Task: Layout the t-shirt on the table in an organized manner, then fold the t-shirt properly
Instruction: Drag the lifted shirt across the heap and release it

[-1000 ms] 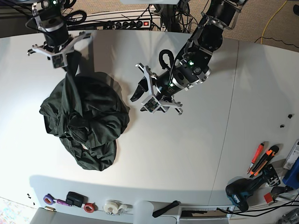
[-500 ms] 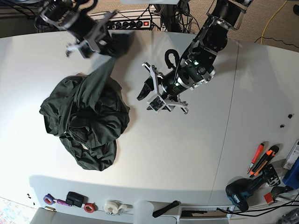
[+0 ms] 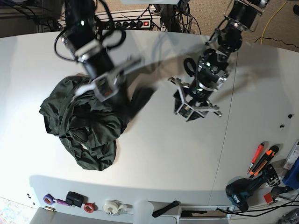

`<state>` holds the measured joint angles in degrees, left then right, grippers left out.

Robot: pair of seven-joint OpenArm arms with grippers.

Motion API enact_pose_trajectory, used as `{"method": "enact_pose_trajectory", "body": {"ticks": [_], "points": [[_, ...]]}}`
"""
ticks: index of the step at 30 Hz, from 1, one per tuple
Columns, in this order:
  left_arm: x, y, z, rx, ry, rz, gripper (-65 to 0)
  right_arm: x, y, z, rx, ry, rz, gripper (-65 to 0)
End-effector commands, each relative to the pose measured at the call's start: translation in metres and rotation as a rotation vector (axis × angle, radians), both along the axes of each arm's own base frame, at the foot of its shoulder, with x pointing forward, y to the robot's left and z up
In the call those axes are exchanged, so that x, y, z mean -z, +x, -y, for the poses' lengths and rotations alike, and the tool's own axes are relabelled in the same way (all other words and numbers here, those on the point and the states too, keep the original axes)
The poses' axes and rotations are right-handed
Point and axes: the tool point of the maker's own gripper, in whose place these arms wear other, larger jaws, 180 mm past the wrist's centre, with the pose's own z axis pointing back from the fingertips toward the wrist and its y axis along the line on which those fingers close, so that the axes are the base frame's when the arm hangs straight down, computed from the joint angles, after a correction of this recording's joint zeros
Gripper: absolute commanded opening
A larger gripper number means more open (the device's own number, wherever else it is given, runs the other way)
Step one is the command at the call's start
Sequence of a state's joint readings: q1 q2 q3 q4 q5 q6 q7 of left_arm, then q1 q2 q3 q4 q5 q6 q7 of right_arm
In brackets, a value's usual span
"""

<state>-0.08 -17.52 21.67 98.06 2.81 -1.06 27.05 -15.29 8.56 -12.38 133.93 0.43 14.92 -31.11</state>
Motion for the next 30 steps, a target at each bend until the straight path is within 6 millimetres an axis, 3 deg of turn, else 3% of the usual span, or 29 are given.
{"method": "enact_pose_trajectory", "body": {"ticks": [1, 5, 11, 12, 13, 15, 17, 20, 24, 26, 30], "points": [[-0.015, 0.008, -0.001, -0.003, 0.000, 0.058, -39.2, -0.015, 0.009, 0.001, 0.009, 0.020, 0.064, -65.0], [-0.016, 0.010, -0.005, -0.019, 0.012, 0.064, -39.2, 0.013, 0.055, 0.003, 0.035, 0.018, 0.020, -65.0], [-0.016, 0.010, -0.005, -0.017, 0.011, 0.065, -39.2, 0.083, 0.124, 0.005, 0.073, 0.016, -0.146, -65.0], [-0.016, 0.010, -0.005, -0.017, 0.011, 0.065, -39.2, 0.090, 0.131, 0.006, 0.077, 0.011, -0.165, -63.2], [-0.016, 0.010, -0.005, -0.017, 0.011, 0.065, -39.2, 0.093, 0.137, 0.007, 0.078, 0.006, -0.175, -56.2], [-0.016, 0.010, -0.005, -0.017, 0.011, 0.065, -39.2, 0.089, 0.144, 0.009, 0.084, -0.002, -0.176, -40.5], [-0.016, 0.010, -0.005, -0.017, 0.011, 0.065, -39.2, 0.077, 0.148, 0.009, 0.089, -0.006, -0.148, -34.2], [-0.015, 0.010, -0.005, -0.018, 0.012, 0.064, -39.2, 0.052, 0.151, 0.026, 0.181, -0.087, -0.064, -34.2], [-0.016, 0.010, -0.005, -0.018, 0.012, 0.064, -39.2, 0.024, 0.146, 0.079, 0.458, -0.210, -0.016, -34.3], [-0.016, 0.010, -0.005, -0.018, 0.011, 0.064, -39.2, 0.022, 0.140, 0.099, 0.536, -0.262, -0.050, -34.3], [-0.015, 0.010, -0.005, -0.017, 0.011, 0.064, -39.2, 0.042, 0.126, 0.138, 0.628, -0.388, -0.161, -34.3]]}}
